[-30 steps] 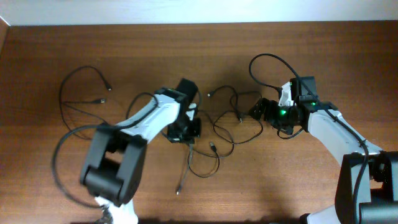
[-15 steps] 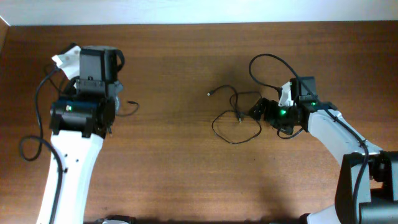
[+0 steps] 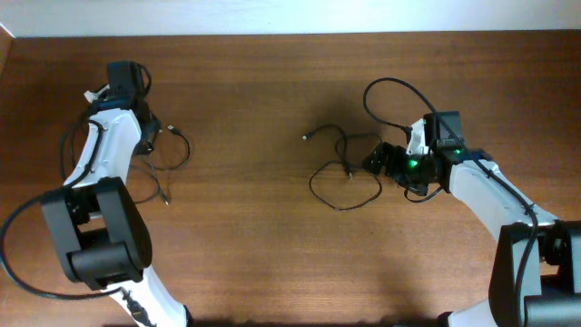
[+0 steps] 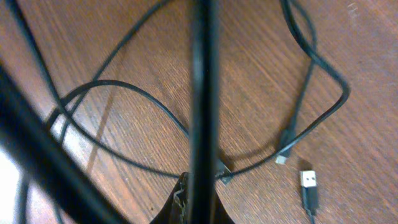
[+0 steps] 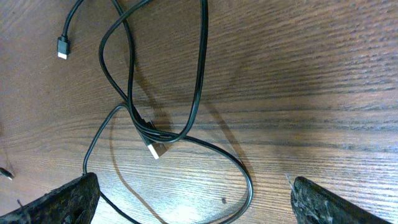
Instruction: Untangle cables
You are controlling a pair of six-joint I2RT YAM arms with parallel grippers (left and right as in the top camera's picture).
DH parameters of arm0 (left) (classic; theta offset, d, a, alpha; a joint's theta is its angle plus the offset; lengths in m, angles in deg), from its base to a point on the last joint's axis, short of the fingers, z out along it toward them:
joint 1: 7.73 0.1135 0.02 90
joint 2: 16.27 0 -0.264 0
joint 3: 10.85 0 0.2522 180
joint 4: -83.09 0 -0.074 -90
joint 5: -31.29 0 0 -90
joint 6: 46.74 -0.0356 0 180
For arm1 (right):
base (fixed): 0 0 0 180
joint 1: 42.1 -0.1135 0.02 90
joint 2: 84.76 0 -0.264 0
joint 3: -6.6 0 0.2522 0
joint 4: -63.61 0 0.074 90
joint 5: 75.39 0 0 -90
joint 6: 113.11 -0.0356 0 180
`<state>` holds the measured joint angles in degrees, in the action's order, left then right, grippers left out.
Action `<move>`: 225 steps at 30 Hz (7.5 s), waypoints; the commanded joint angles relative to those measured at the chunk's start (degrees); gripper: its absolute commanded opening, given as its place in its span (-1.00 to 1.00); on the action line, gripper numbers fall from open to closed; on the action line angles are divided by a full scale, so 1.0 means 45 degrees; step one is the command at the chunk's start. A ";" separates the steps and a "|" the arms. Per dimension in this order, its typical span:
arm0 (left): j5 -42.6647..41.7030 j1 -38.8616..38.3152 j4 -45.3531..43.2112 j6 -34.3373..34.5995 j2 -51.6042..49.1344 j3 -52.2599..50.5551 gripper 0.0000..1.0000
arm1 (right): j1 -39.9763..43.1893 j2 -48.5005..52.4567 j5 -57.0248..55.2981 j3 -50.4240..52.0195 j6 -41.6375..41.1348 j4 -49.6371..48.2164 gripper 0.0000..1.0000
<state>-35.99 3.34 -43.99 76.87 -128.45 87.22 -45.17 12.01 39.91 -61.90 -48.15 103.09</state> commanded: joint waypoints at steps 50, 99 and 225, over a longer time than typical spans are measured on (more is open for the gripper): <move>-0.4716 -0.7543 0.0437 -0.3585 -0.0311 -0.1039 -1.00 | -0.0850 0.0083 -0.0821 0.0049 0.0126 -0.0398 0.61; -0.4707 -0.7533 0.0262 -0.3585 -0.0311 -0.1039 -1.00 | -0.4634 0.0112 -0.1520 -0.1452 -0.2856 0.2181 -0.38; 0.1321 0.0170 -0.0214 0.2506 0.1438 -0.1972 0.21 | 0.2531 0.3036 -0.7155 -0.1787 -0.2871 0.3089 0.97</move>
<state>-29.61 3.71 -45.02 88.26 -121.67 78.70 -34.02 22.56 9.90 -71.23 -60.63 116.77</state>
